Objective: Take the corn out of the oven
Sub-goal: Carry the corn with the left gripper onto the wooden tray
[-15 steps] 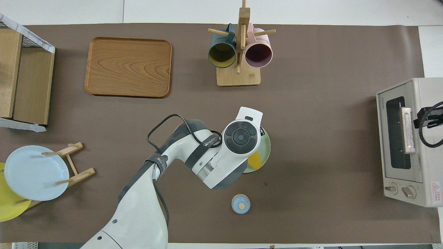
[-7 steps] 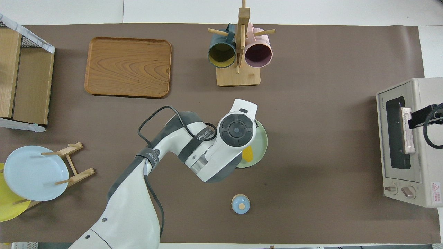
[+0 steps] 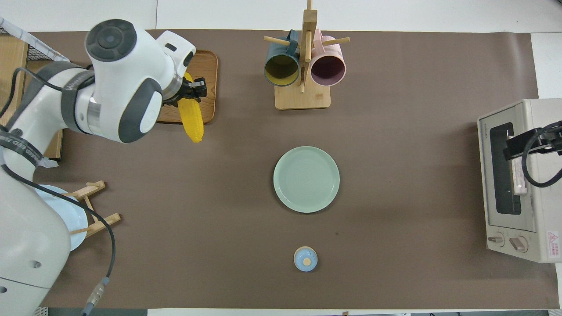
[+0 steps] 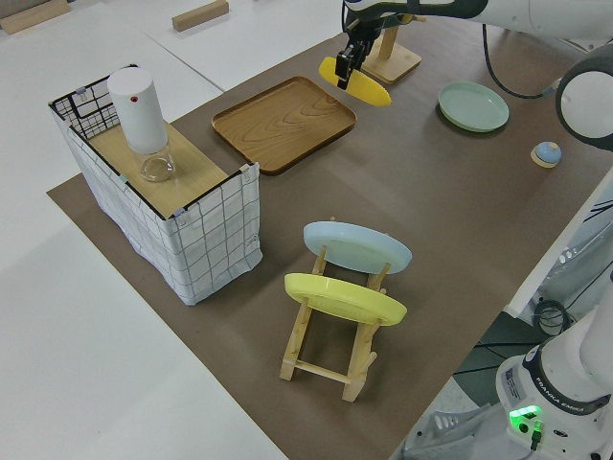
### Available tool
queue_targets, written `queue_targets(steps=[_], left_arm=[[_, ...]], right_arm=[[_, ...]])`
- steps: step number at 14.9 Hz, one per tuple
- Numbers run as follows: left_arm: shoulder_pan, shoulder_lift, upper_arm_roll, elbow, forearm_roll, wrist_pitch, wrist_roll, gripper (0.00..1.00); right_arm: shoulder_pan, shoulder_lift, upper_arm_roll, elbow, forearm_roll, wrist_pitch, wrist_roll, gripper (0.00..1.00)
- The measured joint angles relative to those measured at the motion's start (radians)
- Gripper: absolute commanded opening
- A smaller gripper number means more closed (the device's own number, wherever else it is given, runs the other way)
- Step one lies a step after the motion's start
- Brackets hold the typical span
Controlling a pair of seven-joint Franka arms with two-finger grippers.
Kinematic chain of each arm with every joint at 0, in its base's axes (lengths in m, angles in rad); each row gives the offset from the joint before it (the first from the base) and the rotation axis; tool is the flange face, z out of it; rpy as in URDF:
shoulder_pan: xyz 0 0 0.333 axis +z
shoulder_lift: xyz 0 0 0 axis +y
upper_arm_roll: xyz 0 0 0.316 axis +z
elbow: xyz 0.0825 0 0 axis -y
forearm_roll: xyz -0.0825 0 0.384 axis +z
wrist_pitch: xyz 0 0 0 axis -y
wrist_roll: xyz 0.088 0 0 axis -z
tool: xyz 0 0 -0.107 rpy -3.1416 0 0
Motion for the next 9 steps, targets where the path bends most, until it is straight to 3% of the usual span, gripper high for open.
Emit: queue_targets(steps=[4,9], left_arm=[[0.061,0.176,0.0,0.236,-0.001,-0.038,0.169,0.0],[0.08,0.294,0.011,0.317,-0.001,0.034,0.256,0.0]], right_arm=[[-0.003,0.0,-0.002,0.0,0.0,-0.005,0.0,1.0],[-0.001,0.0,-0.001,0.0,0.0,-0.006,0.0,1.0]])
